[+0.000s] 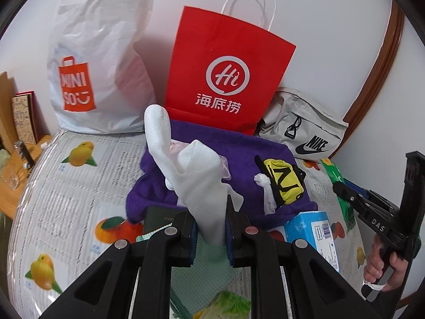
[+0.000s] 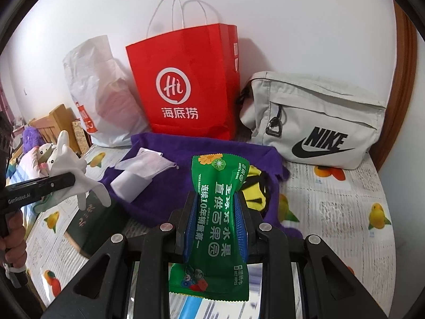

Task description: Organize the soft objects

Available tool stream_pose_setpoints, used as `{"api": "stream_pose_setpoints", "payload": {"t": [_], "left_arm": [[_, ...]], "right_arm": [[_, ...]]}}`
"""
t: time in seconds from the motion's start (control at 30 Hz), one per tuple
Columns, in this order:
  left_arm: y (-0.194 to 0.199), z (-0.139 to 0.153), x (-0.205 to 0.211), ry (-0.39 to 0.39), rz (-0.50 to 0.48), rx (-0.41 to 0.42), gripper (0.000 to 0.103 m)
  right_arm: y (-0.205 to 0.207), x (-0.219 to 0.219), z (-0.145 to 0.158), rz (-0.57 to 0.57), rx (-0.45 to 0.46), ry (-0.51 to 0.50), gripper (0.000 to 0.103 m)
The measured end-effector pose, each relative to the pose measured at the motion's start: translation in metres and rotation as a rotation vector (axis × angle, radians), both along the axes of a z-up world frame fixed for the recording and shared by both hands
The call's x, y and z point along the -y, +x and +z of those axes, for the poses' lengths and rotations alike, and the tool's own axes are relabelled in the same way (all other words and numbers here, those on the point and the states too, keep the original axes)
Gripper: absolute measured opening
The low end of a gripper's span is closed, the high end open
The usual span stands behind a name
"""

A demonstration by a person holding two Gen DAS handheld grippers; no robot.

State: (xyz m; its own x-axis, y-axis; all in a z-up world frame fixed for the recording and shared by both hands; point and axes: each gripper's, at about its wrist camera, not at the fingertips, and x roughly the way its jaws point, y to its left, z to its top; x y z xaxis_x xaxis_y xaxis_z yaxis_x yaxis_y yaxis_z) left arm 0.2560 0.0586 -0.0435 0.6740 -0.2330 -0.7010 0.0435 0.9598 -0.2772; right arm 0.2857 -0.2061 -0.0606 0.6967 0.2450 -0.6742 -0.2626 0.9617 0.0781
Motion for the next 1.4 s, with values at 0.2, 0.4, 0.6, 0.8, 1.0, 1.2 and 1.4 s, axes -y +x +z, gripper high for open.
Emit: {"api": "stream_pose_setpoints", "payload": {"t": [0.2, 0.4, 0.6, 0.8, 1.0, 1.2, 1.4], "left_arm": [[0.023, -0.004, 0.007, 0.004, -0.030, -0.014, 0.016], [0.047, -0.013, 0.019, -0.014, -0.064, -0.036, 0.016], [0.071, -0.026, 0.032, -0.014, -0.100, -0.065, 0.016], [0.100, -0.048, 0.040, -0.009, -0.104, -0.122, 0.016], [0.118, -0.055, 0.048, -0.005, -0.116, -0.130, 0.016], [0.129, -0.063, 0.051, -0.011, -0.118, -0.139, 0.017], [0.135, -0.063, 0.056, 0.032, -0.108, -0.140, 0.018]], "right_arm": [[0.033, -0.003, -0.012, 0.003, -0.019, 0.003, 0.027], [0.061, -0.007, -0.022, 0.012, -0.040, -0.002, 0.027], [0.081, -0.009, -0.032, 0.016, -0.071, -0.020, 0.027], [0.095, -0.003, -0.043, -0.001, -0.109, -0.021, 0.028], [0.108, -0.004, -0.055, -0.001, -0.145, -0.025, 0.028], [0.116, -0.004, -0.067, 0.005, -0.183, -0.036, 0.028], [0.120, -0.005, -0.071, 0.005, -0.199, -0.044, 0.029]]}}
